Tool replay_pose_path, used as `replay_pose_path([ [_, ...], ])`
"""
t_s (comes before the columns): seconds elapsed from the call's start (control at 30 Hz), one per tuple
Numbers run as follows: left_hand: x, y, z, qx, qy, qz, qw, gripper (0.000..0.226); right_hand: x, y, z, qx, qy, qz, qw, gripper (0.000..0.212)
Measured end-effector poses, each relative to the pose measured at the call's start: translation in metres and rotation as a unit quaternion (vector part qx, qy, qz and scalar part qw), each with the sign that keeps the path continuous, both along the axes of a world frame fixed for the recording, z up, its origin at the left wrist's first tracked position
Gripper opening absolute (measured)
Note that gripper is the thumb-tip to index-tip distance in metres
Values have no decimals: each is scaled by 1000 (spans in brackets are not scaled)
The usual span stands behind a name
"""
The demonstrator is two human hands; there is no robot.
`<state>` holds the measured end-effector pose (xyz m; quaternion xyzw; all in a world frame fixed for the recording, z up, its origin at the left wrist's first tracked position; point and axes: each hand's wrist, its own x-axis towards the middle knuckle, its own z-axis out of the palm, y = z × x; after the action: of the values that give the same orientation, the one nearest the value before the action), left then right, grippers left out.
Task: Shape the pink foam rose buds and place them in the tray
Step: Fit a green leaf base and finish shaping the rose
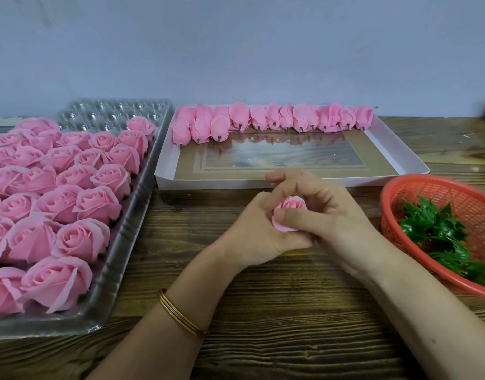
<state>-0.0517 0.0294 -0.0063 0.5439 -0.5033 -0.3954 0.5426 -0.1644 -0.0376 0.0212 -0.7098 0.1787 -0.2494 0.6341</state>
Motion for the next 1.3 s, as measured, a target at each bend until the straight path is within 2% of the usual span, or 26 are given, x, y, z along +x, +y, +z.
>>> replay_pose_path([
  [0.3, 0, 1, -1, 0, 31, 14, 999, 32, 2, -3, -7, 33, -7, 24, 999, 18],
  [0.43, 0, -1, 1, -10, 13, -2, 1000, 37, 3, -6, -12, 27, 0, 40, 999, 32],
  [0.6, 1, 0, 2, -19, 30, -17, 999, 22, 2, -8, -10, 16, 29, 65, 997, 43],
  [0.67, 1, 1, 4, -9, 38, -33, 999, 12, 0, -12, -9, 66, 15, 67, 995, 43],
  [0.73, 1, 1, 4, -1, 48, -43, 998, 24, -2, -14, -5, 154, -19, 82, 984, 39],
  [0.8, 0, 1, 5, 4, 51, -54, 997, 34, -4, -14, 0, 198, -46, 79, 976, 34],
  [0.93, -2, 3, 8, 17, 46, -79, 996, 23, -2, -11, 2, 187, -48, 65, 979, 24],
  [1.03, -2, 3, 8, 18, 47, -92, 995, 36, -1, -9, 2, 178, -34, 68, 981, 22],
  [1.3, -2, 3, 9, -5, 58, -99, 993, 49, 0, -9, 0, 143, -9, 93, 985, 25],
])
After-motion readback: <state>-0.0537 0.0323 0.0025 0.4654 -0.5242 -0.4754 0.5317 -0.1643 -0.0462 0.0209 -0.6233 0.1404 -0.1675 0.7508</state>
